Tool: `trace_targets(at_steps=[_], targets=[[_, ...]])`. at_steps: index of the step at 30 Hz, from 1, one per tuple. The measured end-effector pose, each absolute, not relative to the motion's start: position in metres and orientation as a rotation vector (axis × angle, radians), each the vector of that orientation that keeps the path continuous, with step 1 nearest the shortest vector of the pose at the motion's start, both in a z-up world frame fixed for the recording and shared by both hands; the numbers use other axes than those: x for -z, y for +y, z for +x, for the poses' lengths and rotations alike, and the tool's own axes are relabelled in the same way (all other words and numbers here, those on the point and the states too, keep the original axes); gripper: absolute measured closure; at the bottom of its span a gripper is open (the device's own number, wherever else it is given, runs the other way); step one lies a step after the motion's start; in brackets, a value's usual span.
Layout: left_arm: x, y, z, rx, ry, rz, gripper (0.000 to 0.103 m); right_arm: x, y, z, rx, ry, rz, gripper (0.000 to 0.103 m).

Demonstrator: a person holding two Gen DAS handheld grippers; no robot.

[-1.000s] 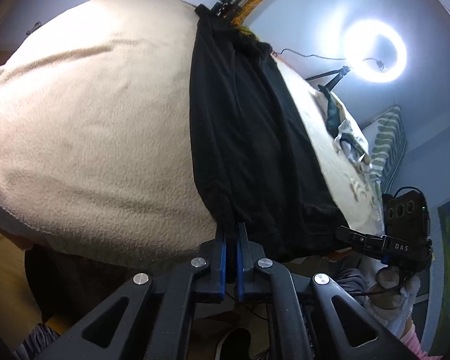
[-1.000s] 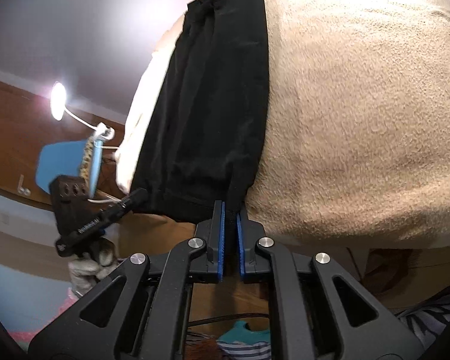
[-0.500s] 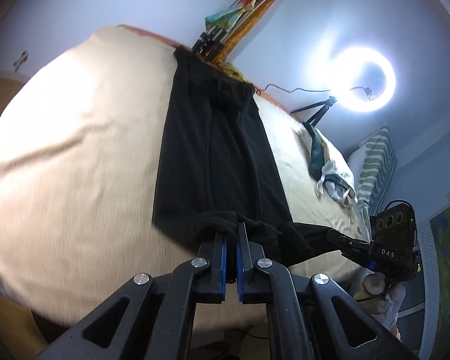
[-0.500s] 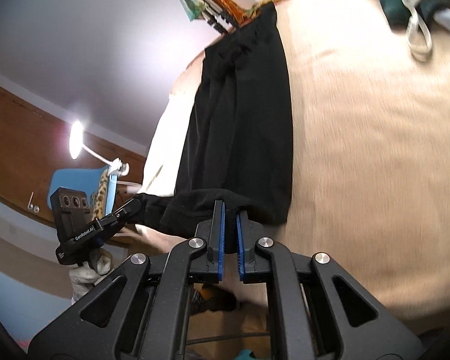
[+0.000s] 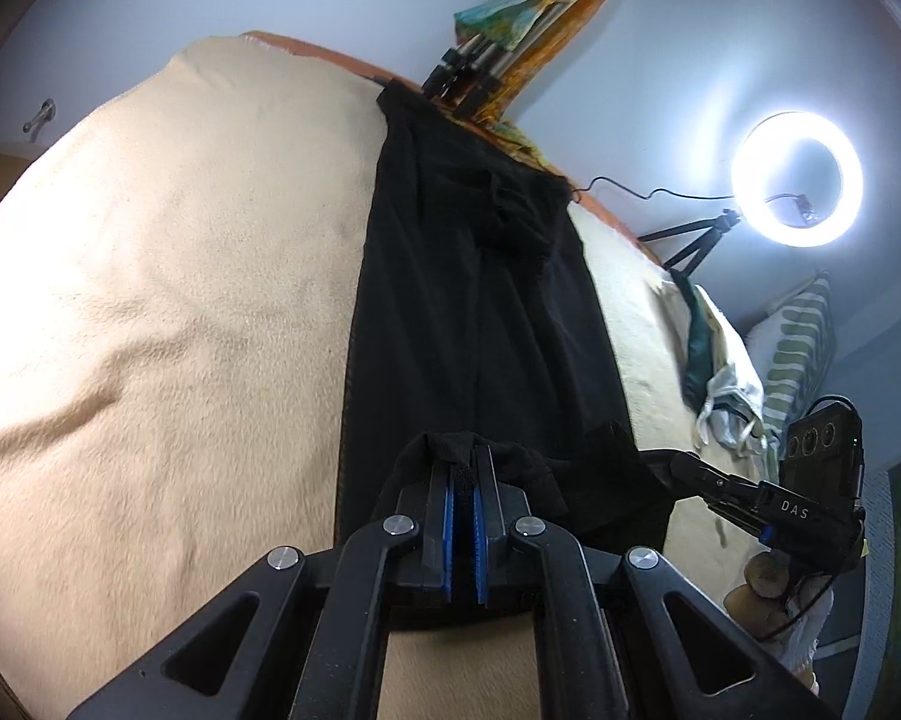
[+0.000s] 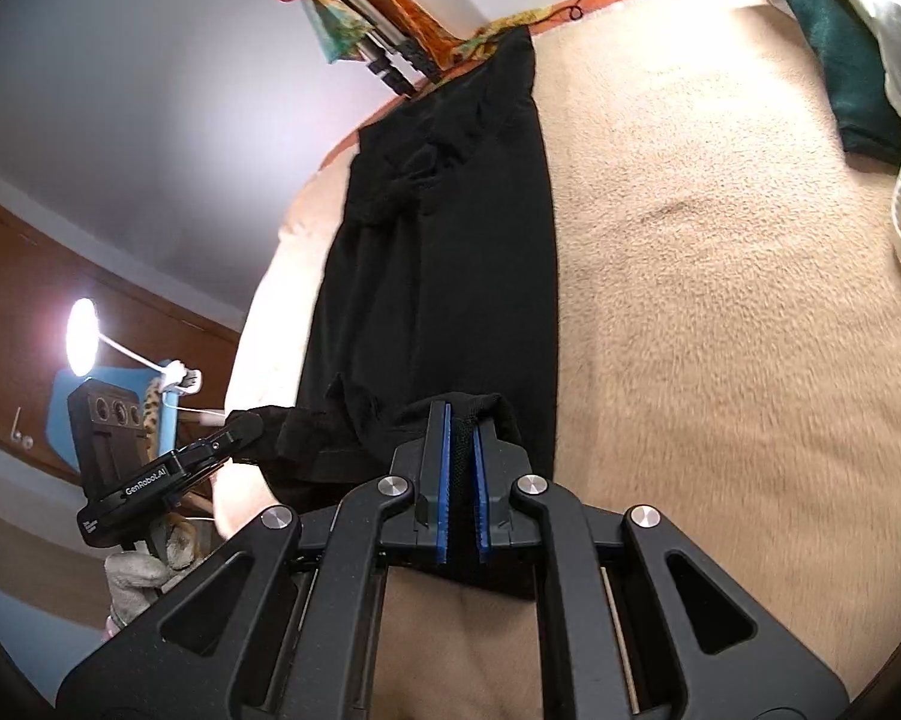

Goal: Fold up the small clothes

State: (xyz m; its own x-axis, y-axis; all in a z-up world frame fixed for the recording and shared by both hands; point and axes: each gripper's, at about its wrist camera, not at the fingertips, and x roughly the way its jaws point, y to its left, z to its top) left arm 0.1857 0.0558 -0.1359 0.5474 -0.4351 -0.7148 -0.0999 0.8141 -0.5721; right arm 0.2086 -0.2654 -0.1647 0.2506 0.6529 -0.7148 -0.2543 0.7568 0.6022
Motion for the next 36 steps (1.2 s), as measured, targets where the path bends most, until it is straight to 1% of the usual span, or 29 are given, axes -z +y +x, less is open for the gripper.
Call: trace_targets(at_steps=[4, 5, 6, 7, 8, 9, 11, 16, 21, 25, 29, 36], targets=[[0.142, 0.057, 0.194, 0.197, 0.986, -0.610, 0.101, 0.173, -0.261, 0.217, -0.634, 1.183, 0.381, 0.095], [0.142, 0.058, 0.195, 0.195, 0.984, -0.610, 0.099, 0.174, -0.261, 0.219, -0.635, 1.185, 0.371, 0.095], [0.142, 0.059, 0.196, 0.187, 0.981, -0.609, 0.090, 0.174, -0.261, 0.220, -0.636, 1.185, 0.369, 0.095], [0.141, 0.060, 0.196, 0.184, 0.976, -0.610, 0.086, 0.174, -0.261, 0.221, -0.637, 1.182, 0.372, 0.094], [0.138, 0.062, 0.195, 0.185, 0.967, -0.608, 0.079, 0.171, -0.263, 0.222, -0.647, 1.174, 0.381, 0.092], [0.134, 0.063, 0.192, 0.186, 0.953, -0.598, 0.075, 0.169, -0.265, 0.221, -0.660, 1.165, 0.389, 0.090], [0.126, 0.064, 0.188, 0.187, 0.937, -0.565, 0.074, 0.161, -0.271, 0.217, -0.673, 1.135, 0.385, 0.080], [0.112, 0.053, 0.166, 0.267, 0.949, -0.456, 0.075, 0.147, -0.278, 0.190, -0.730, 1.094, 0.297, 0.079], [0.128, 0.030, 0.155, 0.339, 1.029, -0.326, 0.075, 0.148, -0.269, 0.170, -0.793, 1.116, 0.225, 0.079], [0.143, 0.024, 0.163, 0.323, 1.070, -0.296, 0.076, 0.162, -0.247, 0.169, -0.800, 1.149, 0.114, 0.079], [0.146, 0.025, 0.175, 0.296, 1.063, -0.273, 0.076, 0.172, -0.228, 0.176, -0.792, 1.173, -0.002, 0.079], [0.142, 0.029, 0.211, 0.240, 1.005, -0.233, 0.076, 0.165, -0.206, 0.208, -0.746, 1.109, -0.133, 0.079]])
